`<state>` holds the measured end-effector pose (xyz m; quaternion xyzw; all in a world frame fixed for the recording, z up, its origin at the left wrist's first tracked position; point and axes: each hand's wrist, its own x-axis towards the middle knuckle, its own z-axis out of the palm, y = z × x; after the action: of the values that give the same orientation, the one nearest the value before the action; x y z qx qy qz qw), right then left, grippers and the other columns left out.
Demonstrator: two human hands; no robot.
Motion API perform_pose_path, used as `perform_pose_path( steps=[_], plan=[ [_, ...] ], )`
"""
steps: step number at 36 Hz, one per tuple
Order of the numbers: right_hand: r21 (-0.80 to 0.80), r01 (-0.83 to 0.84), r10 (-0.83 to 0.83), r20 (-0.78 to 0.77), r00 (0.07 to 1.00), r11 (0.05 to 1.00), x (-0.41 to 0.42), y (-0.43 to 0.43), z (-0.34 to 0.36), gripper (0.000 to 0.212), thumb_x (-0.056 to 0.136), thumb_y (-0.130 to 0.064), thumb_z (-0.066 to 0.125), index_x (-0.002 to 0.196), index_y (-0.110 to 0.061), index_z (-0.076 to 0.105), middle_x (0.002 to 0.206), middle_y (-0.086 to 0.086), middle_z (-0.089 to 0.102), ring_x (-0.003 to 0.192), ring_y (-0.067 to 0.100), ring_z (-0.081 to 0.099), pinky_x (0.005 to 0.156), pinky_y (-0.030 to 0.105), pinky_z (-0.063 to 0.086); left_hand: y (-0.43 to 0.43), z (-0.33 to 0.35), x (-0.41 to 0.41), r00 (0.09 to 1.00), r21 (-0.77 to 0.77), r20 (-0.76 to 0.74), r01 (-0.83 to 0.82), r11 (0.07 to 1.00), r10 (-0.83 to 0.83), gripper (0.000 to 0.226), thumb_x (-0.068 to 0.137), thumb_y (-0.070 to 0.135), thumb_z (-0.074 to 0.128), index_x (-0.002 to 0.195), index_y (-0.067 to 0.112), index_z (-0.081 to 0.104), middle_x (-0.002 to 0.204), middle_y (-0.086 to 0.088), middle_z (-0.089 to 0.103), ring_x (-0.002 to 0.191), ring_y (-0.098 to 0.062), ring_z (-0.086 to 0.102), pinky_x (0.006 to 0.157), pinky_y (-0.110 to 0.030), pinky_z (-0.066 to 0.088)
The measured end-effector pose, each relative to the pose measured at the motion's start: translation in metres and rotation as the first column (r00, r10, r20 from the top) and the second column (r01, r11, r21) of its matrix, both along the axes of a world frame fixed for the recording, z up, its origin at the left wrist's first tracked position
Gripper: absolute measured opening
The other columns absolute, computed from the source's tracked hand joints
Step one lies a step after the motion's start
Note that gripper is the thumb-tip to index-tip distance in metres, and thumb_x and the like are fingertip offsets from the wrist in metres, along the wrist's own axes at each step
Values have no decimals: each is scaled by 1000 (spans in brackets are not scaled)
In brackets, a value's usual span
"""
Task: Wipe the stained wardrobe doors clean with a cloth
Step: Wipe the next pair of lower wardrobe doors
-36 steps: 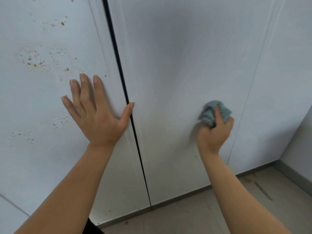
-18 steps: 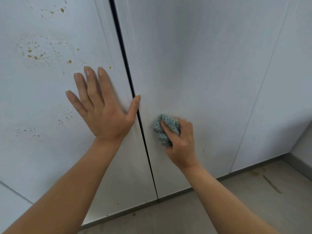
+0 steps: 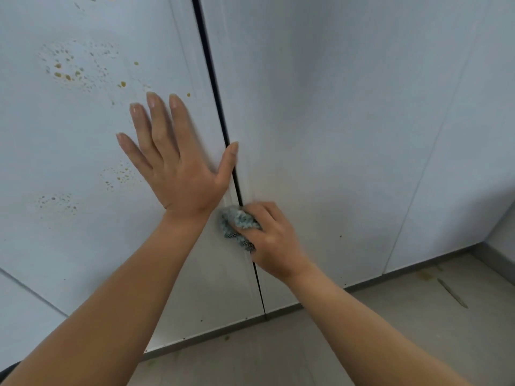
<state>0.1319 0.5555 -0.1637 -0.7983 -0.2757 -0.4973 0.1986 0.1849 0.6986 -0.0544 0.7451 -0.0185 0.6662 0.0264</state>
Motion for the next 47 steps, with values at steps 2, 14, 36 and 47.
perform_pose_path(
  steps=[2,14,36,47],
  plan=[
    [51,47,-49,39,998,998,0,-10,6,24,87,-5,71,111,-4,76,114,16,62,95,38,57,83,42,52,-1,0,1,1000,-5,6,1,1000,-1,96,93,71,59,154,-1,44,157,-29,43,145,-52,39,117,-73,26],
    [-86,41,-32,104,994,995,16,-32,-57,26,94,-19,71,72,-5,70,112,14,71,101,33,53,78,43,53,1,-1,2,999,0,35,34,999,-33,96,90,69,66,153,-1,46,155,-28,45,144,-51,40,116,-73,26],
    [887,460,-285,-429,857,46,11,-222,-42,45,95,-6,56,141,-9,56,126,6,44,121,24,55,106,27,47,24,-70,9,998,399,-8,62,915,-65,92,93,66,65,161,10,37,165,-16,32,151,-42,29,127,-59,5],
    [728,398,-296,-273,915,558,13,-82,-41,55,86,-1,45,139,-6,58,124,22,49,112,28,42,102,29,31,22,-71,10,999,392,-12,36,919,-34,90,96,63,60,162,8,35,163,-19,33,150,-45,29,125,-62,6]
  ],
)
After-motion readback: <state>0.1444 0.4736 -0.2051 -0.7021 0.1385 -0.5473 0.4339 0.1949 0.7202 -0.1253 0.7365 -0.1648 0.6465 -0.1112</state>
